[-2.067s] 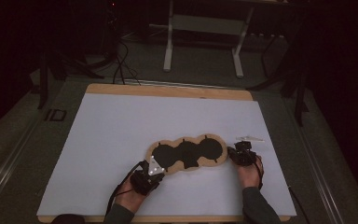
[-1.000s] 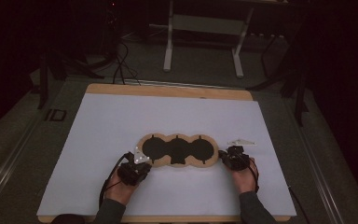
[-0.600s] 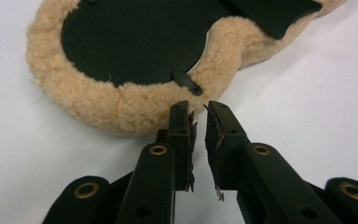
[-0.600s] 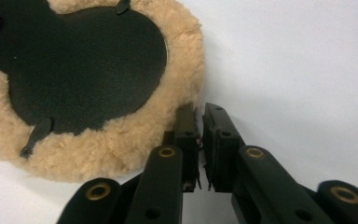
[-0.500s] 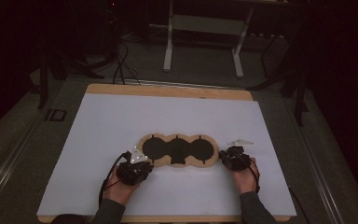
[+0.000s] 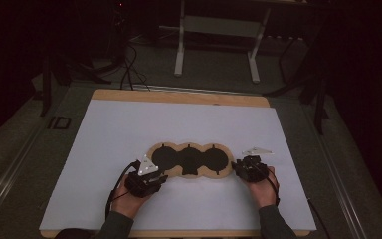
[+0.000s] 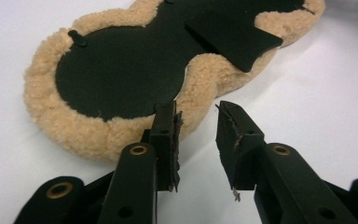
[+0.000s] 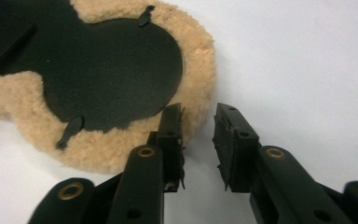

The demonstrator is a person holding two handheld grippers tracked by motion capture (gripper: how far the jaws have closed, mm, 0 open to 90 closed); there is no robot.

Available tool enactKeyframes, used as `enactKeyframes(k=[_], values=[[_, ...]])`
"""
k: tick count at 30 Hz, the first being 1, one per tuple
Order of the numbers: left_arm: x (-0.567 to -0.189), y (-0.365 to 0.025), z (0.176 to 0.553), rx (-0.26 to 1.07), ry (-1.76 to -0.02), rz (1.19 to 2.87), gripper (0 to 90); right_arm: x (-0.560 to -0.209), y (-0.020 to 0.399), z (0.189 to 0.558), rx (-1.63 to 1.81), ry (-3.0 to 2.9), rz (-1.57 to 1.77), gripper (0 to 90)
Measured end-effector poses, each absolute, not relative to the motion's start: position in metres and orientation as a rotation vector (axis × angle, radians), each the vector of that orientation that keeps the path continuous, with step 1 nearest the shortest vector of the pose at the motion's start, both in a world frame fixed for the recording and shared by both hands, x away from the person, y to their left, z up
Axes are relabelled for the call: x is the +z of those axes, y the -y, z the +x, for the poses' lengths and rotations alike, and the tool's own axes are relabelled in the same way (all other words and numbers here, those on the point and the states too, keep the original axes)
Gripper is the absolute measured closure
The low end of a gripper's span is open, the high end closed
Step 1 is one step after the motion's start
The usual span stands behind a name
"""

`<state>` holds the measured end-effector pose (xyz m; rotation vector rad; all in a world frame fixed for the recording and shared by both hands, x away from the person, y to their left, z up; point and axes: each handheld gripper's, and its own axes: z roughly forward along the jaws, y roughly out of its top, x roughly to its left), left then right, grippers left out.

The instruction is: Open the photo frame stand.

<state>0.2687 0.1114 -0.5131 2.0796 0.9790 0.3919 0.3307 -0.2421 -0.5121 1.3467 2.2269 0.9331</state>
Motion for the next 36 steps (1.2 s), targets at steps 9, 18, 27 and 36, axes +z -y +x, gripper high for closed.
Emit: enactKeyframes(k=[9, 18, 27, 36], values=[[-0.515, -0.103, 0.268, 0.385, -0.942, 2.110, 67.0, -0.510, 0.241, 0.318, 0.954, -2.343, 1.270, 61.6], [-0.514, -0.096, 0.270, 0.361, -0.919, 2.122, 67.2, -0.518, 0.238, 0.308, 0.926, -2.337, 1.256, 57.1], [-0.518, -0.082, 0.271, 0.337, -0.877, 2.160, 70.4, -0.520, 0.240, 0.305, 0.953, -2.325, 1.209, 56.5], [-0.528, -0.065, 0.280, 0.383, -0.865, 2.245, 89.2, -0.523, 0.242, 0.307, 0.999, -2.303, 1.250, 55.8]])
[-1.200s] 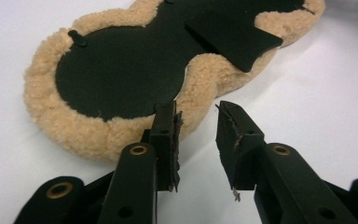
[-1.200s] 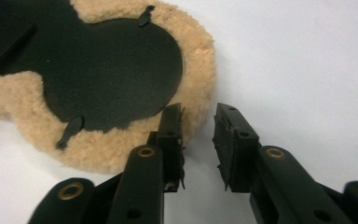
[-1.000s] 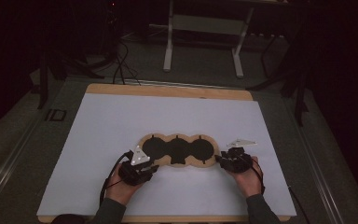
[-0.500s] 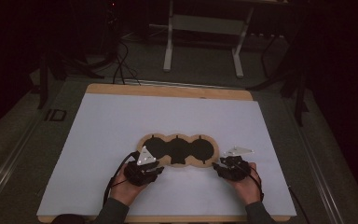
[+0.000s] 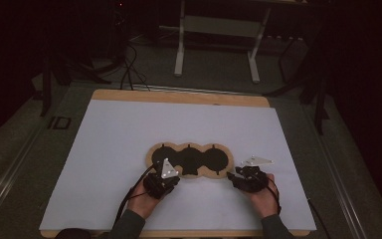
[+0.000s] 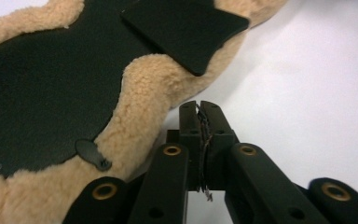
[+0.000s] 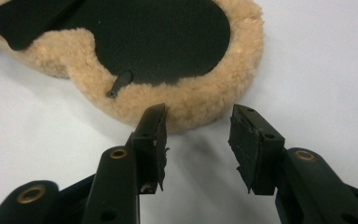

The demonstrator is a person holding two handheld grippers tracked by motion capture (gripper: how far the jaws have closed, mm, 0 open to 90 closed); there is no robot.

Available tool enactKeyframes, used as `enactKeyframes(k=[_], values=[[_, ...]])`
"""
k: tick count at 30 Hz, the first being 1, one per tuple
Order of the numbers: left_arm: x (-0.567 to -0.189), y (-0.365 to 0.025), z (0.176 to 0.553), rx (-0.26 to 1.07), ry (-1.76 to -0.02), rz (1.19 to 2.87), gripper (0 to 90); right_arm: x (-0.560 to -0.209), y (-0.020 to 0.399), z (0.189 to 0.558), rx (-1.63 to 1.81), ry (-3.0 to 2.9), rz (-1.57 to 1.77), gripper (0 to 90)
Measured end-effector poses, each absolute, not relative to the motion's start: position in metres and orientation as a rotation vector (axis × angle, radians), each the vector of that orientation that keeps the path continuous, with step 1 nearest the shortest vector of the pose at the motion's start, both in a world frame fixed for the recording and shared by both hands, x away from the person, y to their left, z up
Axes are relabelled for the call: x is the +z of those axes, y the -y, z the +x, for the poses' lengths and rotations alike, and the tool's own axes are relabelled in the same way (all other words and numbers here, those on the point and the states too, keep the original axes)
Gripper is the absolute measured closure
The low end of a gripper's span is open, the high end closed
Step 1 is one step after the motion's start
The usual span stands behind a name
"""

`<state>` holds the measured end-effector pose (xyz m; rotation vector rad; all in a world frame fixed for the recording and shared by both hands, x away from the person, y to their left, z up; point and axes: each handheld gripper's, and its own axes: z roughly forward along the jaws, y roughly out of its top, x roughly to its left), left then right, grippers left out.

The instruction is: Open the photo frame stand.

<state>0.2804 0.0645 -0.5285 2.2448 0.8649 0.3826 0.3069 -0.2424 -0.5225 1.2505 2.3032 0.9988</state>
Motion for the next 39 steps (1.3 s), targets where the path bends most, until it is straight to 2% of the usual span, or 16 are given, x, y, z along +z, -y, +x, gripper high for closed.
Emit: enactKeyframes(k=[22, 39], values=[[-0.529, -0.049, 0.289, 0.413, -0.851, 2.229, 89.5, -0.524, 0.245, 0.308, 1.023, -2.279, 1.271, 56.0], [-0.505, -0.054, 0.300, 0.421, -0.890, 2.111, 89.3, -0.525, 0.244, 0.308, 1.013, -2.285, 1.270, 56.2]])
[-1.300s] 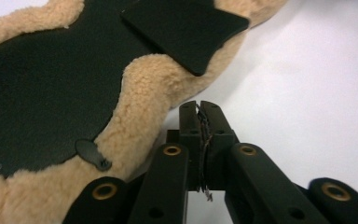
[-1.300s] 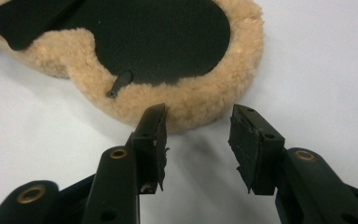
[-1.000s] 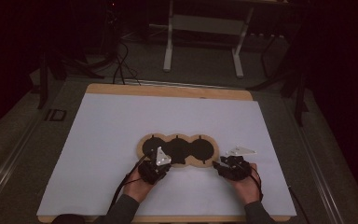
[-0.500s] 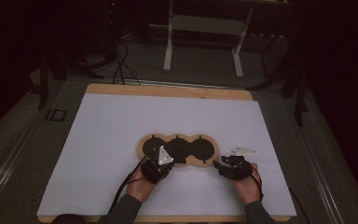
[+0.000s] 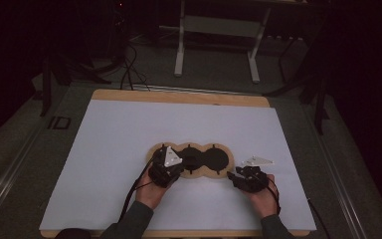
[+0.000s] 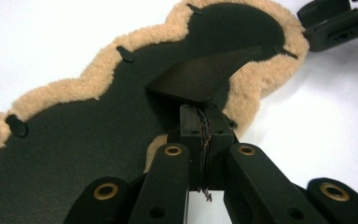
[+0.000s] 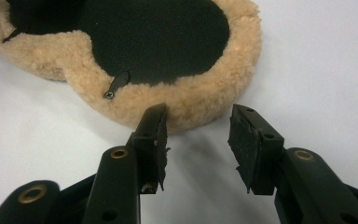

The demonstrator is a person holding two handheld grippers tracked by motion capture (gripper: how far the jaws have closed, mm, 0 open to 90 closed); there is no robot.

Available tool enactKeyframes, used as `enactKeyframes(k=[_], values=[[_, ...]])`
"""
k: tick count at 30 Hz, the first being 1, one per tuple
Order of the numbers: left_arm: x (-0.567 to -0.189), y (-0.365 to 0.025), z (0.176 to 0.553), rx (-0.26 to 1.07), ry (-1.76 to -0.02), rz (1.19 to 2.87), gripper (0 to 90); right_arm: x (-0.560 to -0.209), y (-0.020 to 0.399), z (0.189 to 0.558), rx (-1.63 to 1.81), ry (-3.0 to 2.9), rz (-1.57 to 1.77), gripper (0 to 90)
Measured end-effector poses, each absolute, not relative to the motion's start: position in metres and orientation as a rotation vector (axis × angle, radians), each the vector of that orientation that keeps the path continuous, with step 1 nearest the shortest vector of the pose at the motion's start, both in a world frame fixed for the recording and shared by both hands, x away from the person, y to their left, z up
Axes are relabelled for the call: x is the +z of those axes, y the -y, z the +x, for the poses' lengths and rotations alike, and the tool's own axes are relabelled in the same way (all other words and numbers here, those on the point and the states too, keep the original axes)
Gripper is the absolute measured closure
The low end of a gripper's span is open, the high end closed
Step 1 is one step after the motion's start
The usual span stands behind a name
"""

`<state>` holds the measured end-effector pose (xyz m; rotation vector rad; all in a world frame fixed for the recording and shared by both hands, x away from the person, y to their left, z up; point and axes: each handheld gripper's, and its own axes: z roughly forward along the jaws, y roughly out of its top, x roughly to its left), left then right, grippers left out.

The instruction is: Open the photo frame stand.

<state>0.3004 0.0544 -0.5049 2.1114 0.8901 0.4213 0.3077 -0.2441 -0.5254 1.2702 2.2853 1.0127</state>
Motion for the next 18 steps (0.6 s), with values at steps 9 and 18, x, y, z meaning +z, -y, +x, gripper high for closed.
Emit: enactKeyframes(k=[9, 18], values=[[-0.505, -0.058, 0.298, 0.396, -0.875, 2.114, 78.5, -0.525, 0.244, 0.308, 1.011, -2.284, 1.271, 56.0], [-0.497, -0.061, 0.291, 0.469, -0.802, 2.116, 62.7, -0.525, 0.245, 0.308, 1.009, -2.279, 1.277, 55.0]])
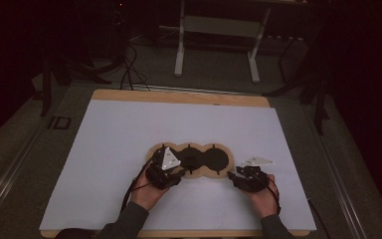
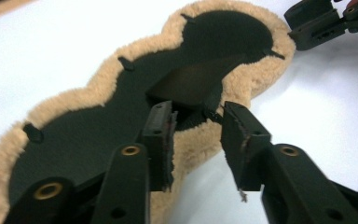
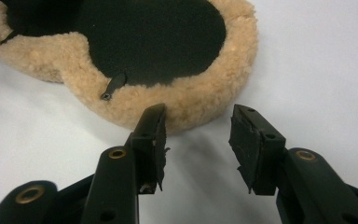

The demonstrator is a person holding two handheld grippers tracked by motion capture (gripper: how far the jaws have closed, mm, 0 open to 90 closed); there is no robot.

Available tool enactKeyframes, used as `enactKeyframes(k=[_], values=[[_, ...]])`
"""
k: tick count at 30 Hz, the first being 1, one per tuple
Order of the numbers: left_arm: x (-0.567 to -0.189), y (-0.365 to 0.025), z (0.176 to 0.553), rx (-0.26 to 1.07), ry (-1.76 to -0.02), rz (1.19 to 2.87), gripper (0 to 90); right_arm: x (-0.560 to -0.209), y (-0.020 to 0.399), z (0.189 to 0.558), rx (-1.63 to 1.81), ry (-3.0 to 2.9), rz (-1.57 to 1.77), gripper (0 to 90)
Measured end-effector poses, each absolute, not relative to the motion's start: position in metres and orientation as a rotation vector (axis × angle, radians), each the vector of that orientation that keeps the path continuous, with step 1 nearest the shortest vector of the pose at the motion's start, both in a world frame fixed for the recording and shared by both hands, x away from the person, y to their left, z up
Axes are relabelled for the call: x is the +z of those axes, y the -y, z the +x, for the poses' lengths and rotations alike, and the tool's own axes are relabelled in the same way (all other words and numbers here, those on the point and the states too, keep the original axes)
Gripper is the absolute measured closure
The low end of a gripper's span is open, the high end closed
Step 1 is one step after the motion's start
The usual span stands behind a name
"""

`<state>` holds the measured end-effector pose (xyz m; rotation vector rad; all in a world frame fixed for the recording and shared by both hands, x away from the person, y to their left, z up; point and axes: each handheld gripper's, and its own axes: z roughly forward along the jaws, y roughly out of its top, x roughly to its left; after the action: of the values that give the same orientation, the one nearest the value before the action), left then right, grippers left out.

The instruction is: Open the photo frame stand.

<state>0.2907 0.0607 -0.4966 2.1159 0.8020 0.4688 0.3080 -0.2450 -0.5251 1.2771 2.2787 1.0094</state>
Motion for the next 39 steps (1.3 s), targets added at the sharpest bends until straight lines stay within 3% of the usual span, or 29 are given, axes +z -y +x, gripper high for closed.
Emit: enactKeyframes(k=[10, 14, 39], values=[[-0.490, -0.048, 0.301, 0.544, -0.745, 2.187, 36.6, -0.525, 0.246, 0.308, 1.014, -2.270, 1.283, 54.3], [-0.492, -0.040, 0.307, 0.550, -0.733, 2.223, 36.6, -0.525, 0.246, 0.308, 1.017, -2.266, 1.286, 54.2], [-0.505, -0.006, 0.321, 0.719, -0.636, 2.364, 59.9, -0.525, 0.247, 0.309, 1.021, -2.267, 1.291, 54.0]])
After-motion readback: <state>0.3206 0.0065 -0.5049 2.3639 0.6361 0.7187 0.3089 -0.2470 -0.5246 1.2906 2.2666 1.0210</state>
